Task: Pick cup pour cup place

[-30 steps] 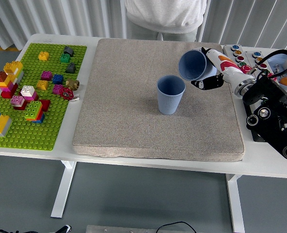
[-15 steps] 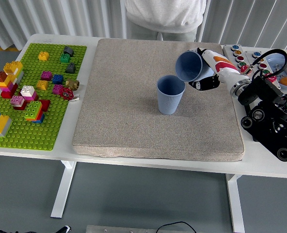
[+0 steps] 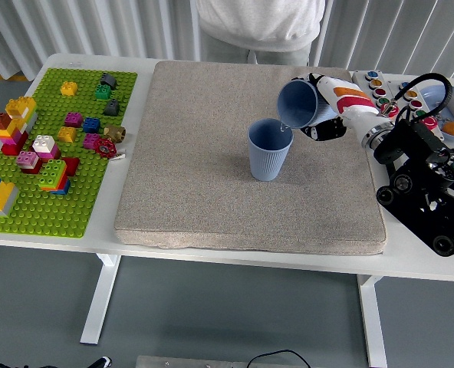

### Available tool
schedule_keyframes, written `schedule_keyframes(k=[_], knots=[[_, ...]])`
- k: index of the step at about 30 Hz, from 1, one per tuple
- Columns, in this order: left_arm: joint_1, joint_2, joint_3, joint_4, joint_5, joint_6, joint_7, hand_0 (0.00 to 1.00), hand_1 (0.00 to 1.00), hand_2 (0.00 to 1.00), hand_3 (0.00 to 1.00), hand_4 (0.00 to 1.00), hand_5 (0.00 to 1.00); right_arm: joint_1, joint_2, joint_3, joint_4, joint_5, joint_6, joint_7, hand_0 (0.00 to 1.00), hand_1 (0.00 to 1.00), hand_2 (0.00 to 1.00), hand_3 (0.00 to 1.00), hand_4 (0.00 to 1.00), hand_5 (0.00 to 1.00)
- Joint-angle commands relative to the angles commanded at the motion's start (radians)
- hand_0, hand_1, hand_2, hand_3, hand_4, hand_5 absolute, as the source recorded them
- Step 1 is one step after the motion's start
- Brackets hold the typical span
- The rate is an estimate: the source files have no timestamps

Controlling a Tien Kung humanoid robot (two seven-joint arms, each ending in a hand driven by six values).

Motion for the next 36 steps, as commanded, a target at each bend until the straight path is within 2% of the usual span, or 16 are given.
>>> schedule_keyframes(k=[36], knots=[[-0.008,0.002,0.004,0.001,-0.007,0.001,-0.004,0.767,0.828,0.866,0.771,0.519,0.998,0.016,0.002,-0.005,0.015,-0.142,-0.009,-0.038,0.874,0.822,0.817,0.802,0.749,0.101]])
